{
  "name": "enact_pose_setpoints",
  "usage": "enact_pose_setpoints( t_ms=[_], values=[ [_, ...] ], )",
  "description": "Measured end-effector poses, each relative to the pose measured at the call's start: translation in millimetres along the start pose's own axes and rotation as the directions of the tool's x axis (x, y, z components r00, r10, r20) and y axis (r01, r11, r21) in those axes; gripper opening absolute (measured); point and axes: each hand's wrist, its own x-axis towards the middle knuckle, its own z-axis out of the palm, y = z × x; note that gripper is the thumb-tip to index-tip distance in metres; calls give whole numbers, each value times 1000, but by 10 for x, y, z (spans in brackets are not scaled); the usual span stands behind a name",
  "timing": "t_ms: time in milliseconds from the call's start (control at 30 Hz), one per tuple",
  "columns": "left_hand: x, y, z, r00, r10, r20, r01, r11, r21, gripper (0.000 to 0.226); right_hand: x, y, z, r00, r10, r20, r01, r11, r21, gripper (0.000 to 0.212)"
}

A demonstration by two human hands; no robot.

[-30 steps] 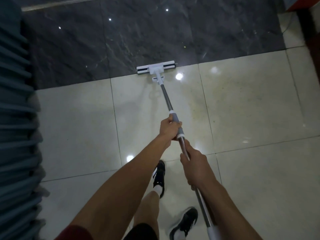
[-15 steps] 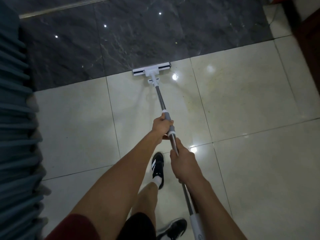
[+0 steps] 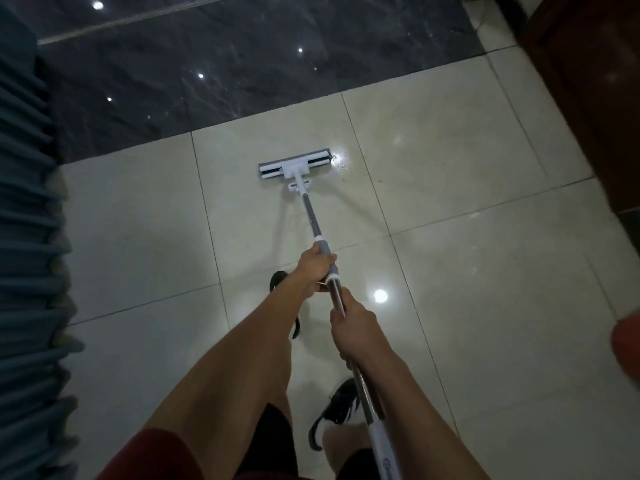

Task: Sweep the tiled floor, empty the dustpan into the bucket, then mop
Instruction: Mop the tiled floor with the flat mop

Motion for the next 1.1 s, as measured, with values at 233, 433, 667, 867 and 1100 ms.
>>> enact_pose_setpoints(
  t_ms=[233,433,667,867,1100],
  values=[
    [-488,-830,99,999,-37,28,37,999,-1,59,-655,642,327,1000,-7,-29,7,1000,19,48],
    [-785,-1331,-68,998,-38,59,36,998,45,66,-1097,891,773,998,42,-53,-39,998,57,47],
    [-1114,-1915,-360,995,-50,85,39,991,125,48,-1696,1056,1358,994,82,-77,-71,988,136,43],
    [-1349,-2499,-348,994,-46,97,36,994,102,55,-2083,1442,1683,985,141,-98,-126,981,144,41],
    [-1853,-3307,-153,994,-37,106,20,988,152,41,-2694,2180,2006,978,177,-106,-161,976,146,45]
  ],
)
